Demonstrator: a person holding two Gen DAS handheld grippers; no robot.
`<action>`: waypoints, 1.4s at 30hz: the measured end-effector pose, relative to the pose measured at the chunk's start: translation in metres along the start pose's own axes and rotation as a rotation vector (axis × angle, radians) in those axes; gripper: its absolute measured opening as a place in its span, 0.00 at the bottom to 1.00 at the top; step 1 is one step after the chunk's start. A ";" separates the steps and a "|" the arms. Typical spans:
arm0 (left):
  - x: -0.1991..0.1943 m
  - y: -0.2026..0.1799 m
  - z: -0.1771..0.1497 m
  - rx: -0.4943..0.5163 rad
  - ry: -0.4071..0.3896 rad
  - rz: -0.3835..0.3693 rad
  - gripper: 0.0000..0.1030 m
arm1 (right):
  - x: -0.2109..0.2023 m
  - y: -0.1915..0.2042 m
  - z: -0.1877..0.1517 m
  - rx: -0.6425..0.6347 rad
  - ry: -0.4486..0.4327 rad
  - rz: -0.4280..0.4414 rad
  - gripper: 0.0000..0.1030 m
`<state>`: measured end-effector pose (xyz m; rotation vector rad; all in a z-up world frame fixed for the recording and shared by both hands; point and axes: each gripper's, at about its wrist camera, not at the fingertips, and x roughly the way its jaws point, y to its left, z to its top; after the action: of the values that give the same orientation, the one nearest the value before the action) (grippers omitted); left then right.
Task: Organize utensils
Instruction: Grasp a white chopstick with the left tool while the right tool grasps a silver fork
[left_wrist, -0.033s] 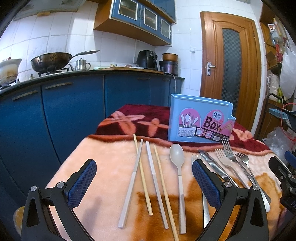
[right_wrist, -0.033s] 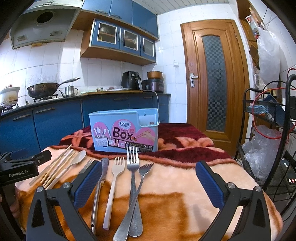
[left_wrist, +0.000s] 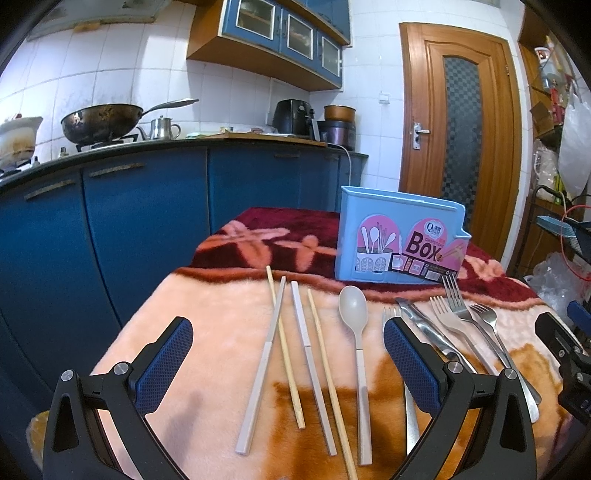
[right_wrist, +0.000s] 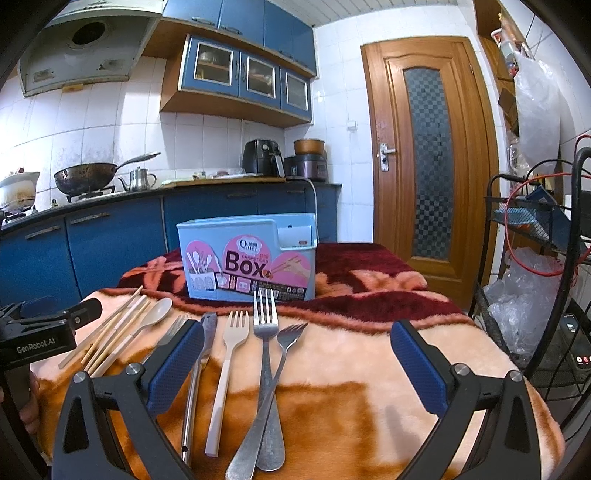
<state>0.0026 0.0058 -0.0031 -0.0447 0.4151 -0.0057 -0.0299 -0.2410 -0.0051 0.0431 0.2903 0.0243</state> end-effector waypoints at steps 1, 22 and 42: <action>-0.001 0.000 0.000 -0.003 0.001 0.002 1.00 | 0.002 -0.001 0.000 0.004 0.009 0.002 1.00; 0.030 0.030 0.029 0.077 0.281 0.025 1.00 | 0.027 -0.011 0.034 -0.039 0.331 0.041 0.98; 0.089 0.028 0.045 0.163 0.602 -0.145 0.33 | 0.100 -0.013 0.034 -0.021 0.752 0.229 0.31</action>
<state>0.1024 0.0341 0.0010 0.0908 1.0106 -0.1998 0.0755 -0.2525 -0.0014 0.0448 1.0363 0.2746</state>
